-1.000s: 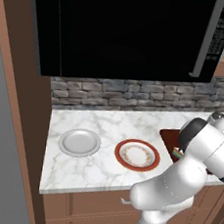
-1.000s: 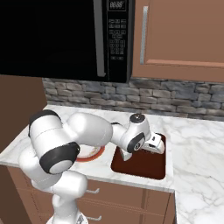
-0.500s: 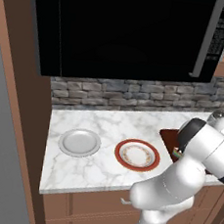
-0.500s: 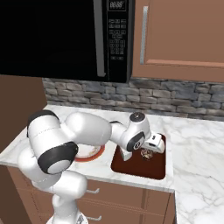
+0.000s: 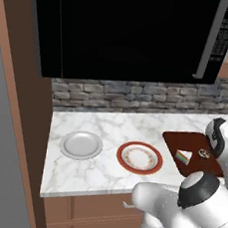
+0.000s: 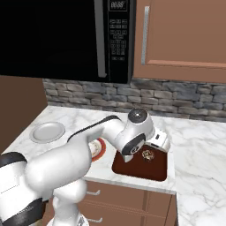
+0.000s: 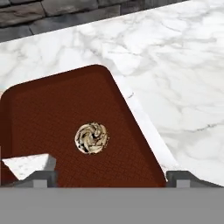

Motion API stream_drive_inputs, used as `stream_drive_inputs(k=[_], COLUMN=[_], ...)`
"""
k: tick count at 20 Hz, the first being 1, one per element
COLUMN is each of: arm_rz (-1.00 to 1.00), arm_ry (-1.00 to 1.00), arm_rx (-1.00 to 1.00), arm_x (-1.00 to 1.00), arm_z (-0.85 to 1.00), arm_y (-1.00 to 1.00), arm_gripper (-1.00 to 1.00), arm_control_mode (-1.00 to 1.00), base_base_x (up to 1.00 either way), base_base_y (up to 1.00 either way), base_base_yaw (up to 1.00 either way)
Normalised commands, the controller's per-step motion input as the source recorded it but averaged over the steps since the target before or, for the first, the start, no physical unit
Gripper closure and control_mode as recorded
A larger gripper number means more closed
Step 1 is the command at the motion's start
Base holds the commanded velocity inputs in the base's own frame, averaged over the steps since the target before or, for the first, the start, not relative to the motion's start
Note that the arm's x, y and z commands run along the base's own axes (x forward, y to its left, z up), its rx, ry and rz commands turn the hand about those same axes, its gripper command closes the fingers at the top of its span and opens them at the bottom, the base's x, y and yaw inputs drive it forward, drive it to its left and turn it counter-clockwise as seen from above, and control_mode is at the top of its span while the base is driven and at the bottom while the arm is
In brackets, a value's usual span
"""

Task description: Move the dessert items from the plates to the tray.

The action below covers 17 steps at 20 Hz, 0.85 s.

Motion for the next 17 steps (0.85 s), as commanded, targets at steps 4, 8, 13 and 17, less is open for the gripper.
stream_drive_inputs(k=[4,8,13,17], arm_rz=[-0.01,0.0,0.0,0.0], arm_ry=[-0.29,-0.24,-0.14,-0.22], arm_rx=[0.0,0.0,-0.11,-0.24], arm_x=[-0.98,-1.0,-0.97,-0.96], arm_z=[1.0,1.0,1.0,0.76], arm_y=[0.0,0.04,0.76,1.0], arm_gripper=[-1.0,-1.0,-1.0,-1.0], arm_control_mode=[-1.0,-1.0,-1.0,-1.0], base_base_x=[0.0,0.0,0.0,0.0], base_base_y=[0.0,0.0,0.0,0.0], base_base_yaw=[0.0,0.0,0.0,0.0])
